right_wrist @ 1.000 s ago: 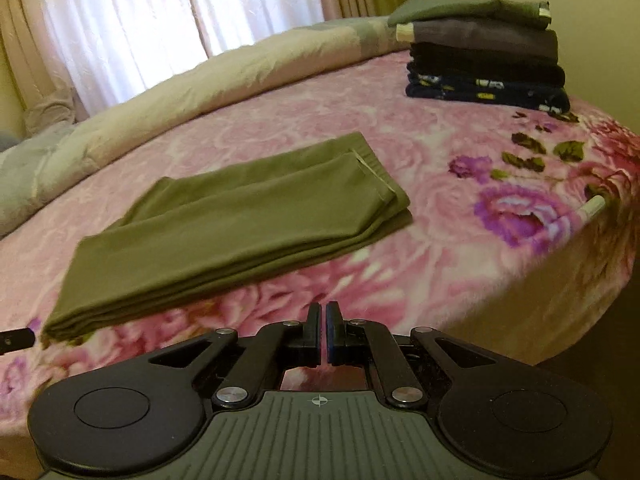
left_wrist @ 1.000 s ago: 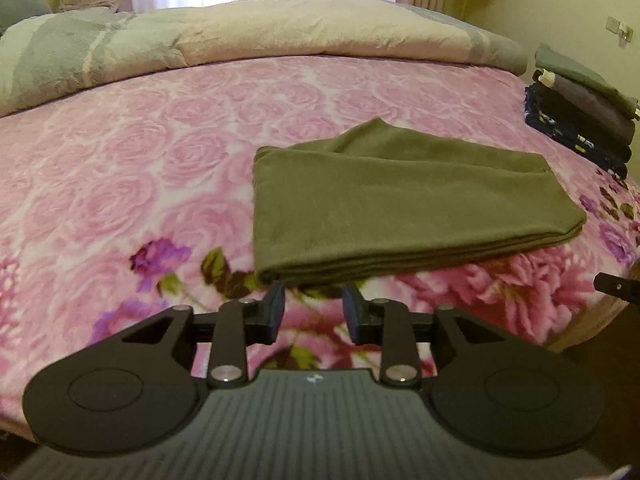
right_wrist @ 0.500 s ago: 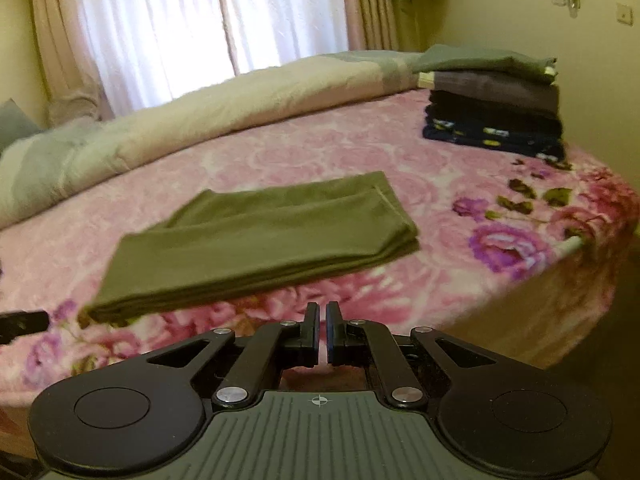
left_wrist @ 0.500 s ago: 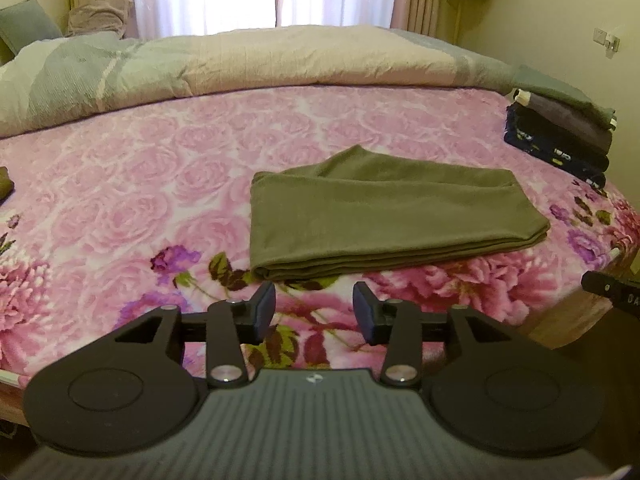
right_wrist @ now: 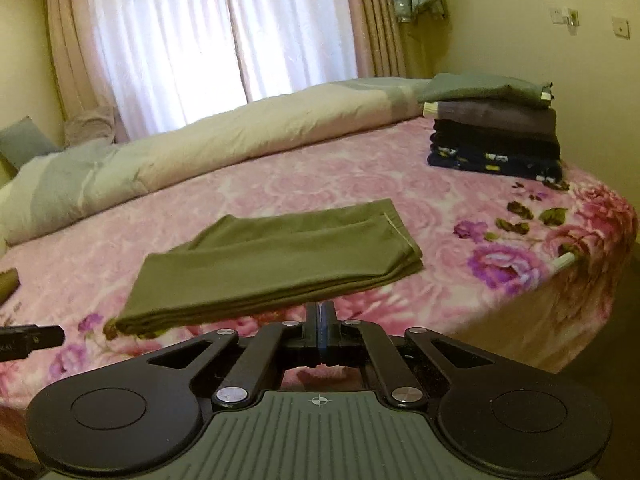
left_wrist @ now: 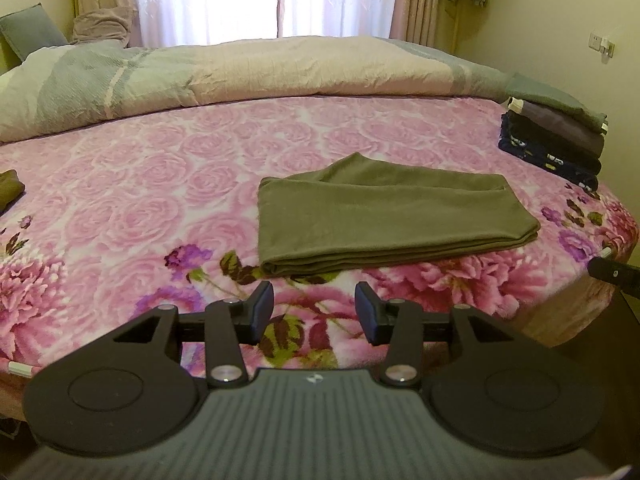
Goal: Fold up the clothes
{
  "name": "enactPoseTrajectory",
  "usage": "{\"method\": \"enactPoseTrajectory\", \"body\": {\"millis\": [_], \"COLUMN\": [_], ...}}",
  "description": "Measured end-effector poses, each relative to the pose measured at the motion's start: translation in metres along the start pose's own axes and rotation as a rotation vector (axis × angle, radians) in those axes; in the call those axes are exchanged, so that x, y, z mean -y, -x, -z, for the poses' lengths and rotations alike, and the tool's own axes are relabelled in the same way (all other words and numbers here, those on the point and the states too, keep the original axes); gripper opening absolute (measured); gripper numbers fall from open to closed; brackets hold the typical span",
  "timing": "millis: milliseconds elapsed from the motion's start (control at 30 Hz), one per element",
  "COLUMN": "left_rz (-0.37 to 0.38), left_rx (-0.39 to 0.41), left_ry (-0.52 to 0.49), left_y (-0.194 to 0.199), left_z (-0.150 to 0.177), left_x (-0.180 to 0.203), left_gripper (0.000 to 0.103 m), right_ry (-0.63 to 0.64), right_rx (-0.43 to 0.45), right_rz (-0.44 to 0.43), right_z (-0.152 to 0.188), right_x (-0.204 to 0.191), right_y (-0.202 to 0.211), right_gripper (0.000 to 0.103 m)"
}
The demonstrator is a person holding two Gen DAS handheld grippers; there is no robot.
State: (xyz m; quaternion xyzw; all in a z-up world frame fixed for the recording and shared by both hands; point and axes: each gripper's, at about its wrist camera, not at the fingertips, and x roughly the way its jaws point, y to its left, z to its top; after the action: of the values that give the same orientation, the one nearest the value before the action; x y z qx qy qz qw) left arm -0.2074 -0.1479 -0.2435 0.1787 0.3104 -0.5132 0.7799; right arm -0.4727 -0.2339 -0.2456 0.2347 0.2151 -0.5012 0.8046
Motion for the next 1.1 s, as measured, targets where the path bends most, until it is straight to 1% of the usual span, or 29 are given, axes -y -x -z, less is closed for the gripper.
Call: {"method": "enactPoseTrajectory", "body": {"millis": [67,267,367,433,500,567,633,767,933,967,1067,1100], "left_rz": [0.000,-0.005,-0.003,-0.001,0.000,0.002,0.003,0.002,0.004,0.005,0.009,0.011], "left_rx": [0.000,-0.006,-0.009,-0.013,-0.016,-0.019,-0.022,-0.028,-0.039,-0.042,-0.048,-0.050], "left_ry": [0.000,-0.001,0.000,0.001,0.001,0.003,0.002,0.005,0.003,0.002,-0.004,-0.008], "left_y": [0.001,0.001,0.000,-0.001,-0.002,-0.003,-0.004,-0.007,-0.012,-0.013,-0.016,-0.017], "left_z": [0.001,0.002,0.004,0.006,0.007,0.008,0.008,0.008,0.009,0.009,0.009,0.008], "left_x": [-0.001,-0.003,-0.003,-0.002,-0.001,-0.001,-0.001,-0.002,-0.001,0.000,0.003,0.004], "left_gripper": [0.041,0.043,0.043,0.043,0.043,0.043,0.043,0.043,0.043,0.043,0.043,0.043], "right_ry": [0.007,0.009,-0.002,0.013,0.034,0.064,0.094,0.084,0.095,0.094,0.080,0.088], "right_rx": [-0.029,-0.055,0.003,0.013,0.006,-0.011,-0.022,-0.037,0.016,0.018,-0.038,-0.072], "right_rz": [0.033,0.053,0.009,-0.007,0.012,0.049,0.056,0.050,-0.036,-0.034,0.050,0.072], "right_z": [0.000,0.007,0.008,0.007,0.006,0.005,0.006,0.010,0.012,0.011,0.009,0.008], "right_x": [-0.002,-0.001,0.000,-0.001,-0.004,-0.008,-0.011,-0.009,-0.007,-0.007,-0.006,-0.007], "right_y": [-0.005,-0.006,0.003,0.005,0.004,0.000,-0.003,-0.006,0.004,0.004,-0.011,-0.017], "right_gripper": [0.000,0.000,0.000,0.000,0.000,0.000,0.000,0.000,0.000,0.000,0.000,0.000]}}
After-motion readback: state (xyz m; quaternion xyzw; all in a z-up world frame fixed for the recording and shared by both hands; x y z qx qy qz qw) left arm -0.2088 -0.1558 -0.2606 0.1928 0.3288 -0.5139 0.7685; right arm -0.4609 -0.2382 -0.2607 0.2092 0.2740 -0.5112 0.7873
